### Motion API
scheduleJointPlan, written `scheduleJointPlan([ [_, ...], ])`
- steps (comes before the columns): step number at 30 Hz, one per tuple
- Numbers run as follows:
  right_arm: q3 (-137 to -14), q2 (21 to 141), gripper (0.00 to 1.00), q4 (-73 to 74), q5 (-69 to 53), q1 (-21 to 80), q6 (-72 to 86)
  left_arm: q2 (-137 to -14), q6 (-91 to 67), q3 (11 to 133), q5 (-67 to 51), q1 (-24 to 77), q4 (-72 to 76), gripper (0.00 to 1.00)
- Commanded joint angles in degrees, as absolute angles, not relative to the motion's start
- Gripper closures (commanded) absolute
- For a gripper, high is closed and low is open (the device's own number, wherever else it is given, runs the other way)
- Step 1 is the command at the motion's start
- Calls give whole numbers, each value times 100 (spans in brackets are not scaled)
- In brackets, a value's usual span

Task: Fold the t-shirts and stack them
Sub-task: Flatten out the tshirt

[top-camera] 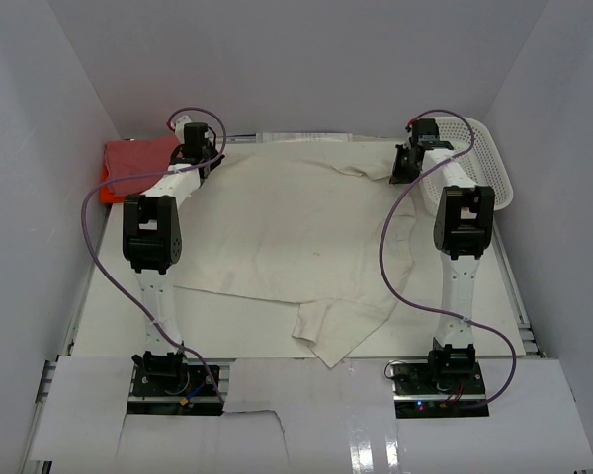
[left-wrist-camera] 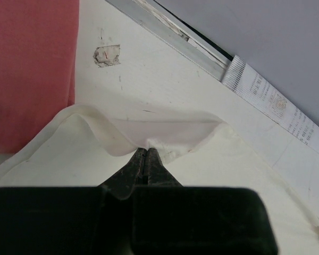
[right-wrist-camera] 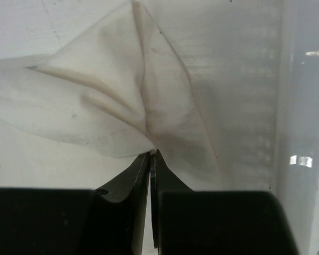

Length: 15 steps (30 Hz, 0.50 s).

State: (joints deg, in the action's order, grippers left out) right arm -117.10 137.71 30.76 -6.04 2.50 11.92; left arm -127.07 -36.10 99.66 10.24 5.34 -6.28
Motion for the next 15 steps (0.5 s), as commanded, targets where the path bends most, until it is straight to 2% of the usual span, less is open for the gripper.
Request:
scheduleJointPlan([
  [1,-12198,13535,92,3234,-720,237,1063,-12726,-3533,10309,993,536,-589,100],
  [7,-12401,13386,92,3226,-966,229,1046,-12893,-3559,10538,1379,501,-712,100],
  [15,-12296,13087,92,3173,-1178,237,976,-13183,-3683,10836,1275,229,-738,100],
])
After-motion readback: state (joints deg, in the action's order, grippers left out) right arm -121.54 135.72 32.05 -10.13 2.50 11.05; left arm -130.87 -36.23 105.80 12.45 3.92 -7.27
